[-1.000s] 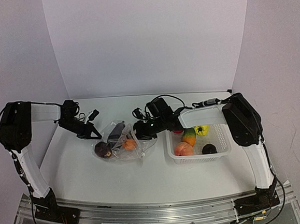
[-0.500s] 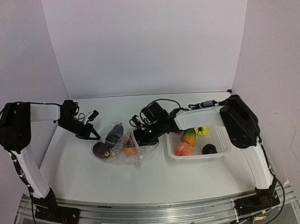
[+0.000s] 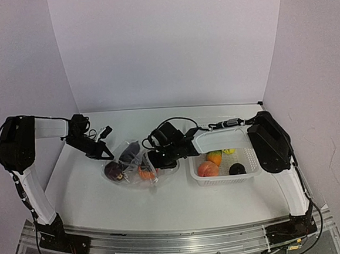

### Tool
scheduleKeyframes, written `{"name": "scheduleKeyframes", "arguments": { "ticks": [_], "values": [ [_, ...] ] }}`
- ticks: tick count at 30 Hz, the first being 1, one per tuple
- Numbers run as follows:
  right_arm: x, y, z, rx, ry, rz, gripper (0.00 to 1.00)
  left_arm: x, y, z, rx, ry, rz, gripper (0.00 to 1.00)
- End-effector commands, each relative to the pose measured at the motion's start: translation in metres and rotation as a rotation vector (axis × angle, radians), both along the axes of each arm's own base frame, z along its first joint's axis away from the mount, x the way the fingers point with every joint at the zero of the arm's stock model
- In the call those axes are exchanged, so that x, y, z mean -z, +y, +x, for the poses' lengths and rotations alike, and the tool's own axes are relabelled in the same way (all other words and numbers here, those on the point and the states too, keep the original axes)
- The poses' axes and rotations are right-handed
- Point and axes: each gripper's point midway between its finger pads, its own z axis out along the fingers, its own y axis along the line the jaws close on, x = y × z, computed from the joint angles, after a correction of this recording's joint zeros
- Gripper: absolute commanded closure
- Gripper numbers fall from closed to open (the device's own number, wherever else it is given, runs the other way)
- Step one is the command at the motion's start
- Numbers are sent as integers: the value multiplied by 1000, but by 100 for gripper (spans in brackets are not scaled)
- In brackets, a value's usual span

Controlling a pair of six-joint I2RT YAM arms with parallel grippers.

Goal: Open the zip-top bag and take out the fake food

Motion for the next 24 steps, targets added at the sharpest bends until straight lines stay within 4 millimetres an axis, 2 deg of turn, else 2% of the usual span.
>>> {"name": "scheduleKeyframes", "arguments": {
  "ticks": [1, 6, 13, 16, 21, 24],
  "values": [
    [-36, 7, 21, 184, 34, 93, 21, -15, -2, 1, 8, -51, -10, 100],
    [-21, 6, 15, 189, 90, 75, 28, -14, -2, 0, 10, -50, -9, 100],
    [-13, 5, -4, 111, 156, 44, 25, -14, -1, 0, 11, -50, -4, 100],
    [-2, 10, -12, 60, 207, 28, 27, -13, -1, 2, 8, -51, -3, 100],
    [1, 14, -14, 34, 213, 24, 41, -14, -1, 3, 10, -54, 3, 100],
    [-1, 12, -13, 27, 200, 20, 55, -13, 0, 3, 10, -55, 7, 100]
  ]
}}
